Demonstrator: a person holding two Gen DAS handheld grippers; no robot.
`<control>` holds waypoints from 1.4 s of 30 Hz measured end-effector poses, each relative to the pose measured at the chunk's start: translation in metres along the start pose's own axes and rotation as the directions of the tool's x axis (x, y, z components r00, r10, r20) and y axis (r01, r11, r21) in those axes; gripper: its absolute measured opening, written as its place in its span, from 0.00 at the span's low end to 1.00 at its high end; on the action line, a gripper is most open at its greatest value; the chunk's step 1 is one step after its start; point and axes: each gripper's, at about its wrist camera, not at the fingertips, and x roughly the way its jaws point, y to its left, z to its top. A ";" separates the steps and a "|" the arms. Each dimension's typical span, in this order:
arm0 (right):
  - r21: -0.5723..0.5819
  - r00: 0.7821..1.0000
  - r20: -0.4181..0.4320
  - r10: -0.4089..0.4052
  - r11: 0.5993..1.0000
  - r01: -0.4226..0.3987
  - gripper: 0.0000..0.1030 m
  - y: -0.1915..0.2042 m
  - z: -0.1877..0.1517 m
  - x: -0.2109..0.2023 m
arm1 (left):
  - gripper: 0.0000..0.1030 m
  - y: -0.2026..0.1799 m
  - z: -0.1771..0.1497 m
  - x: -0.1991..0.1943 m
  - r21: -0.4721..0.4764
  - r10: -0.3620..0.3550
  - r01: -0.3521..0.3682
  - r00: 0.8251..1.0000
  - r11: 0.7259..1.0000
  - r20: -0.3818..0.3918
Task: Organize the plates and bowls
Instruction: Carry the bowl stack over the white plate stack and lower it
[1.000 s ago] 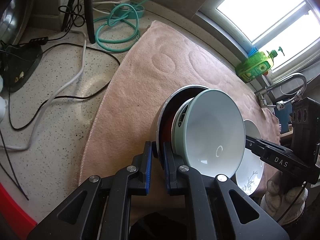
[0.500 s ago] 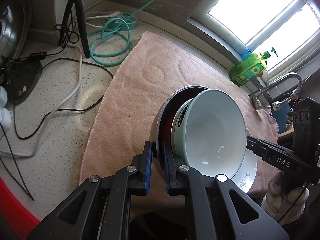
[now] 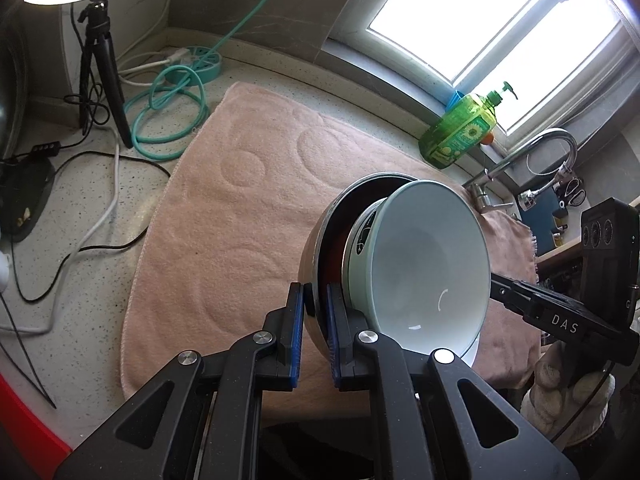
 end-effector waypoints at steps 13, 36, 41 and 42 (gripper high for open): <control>0.084 0.999 0.023 -0.046 0.996 0.044 0.09 -0.053 -0.020 -0.035 | 0.09 -0.055 -0.004 0.024 0.081 -0.046 0.050 0.998 0.995 -0.048; 0.160 0.998 -0.022 -0.054 0.985 0.057 0.09 -0.100 -0.049 -0.035 | 0.09 -0.086 -0.021 0.054 0.103 -0.044 0.058 0.990 0.993 -0.133; 0.168 0.998 -0.034 -0.047 0.984 0.052 0.09 -0.102 -0.053 -0.031 | 0.09 -0.089 -0.021 0.056 0.105 -0.035 0.049 0.990 0.993 -0.134; 0.169 0.998 -0.036 -0.046 0.984 0.052 0.09 -0.102 -0.054 -0.030 | 0.09 -0.089 -0.021 0.057 0.104 -0.033 0.047 0.990 0.993 -0.135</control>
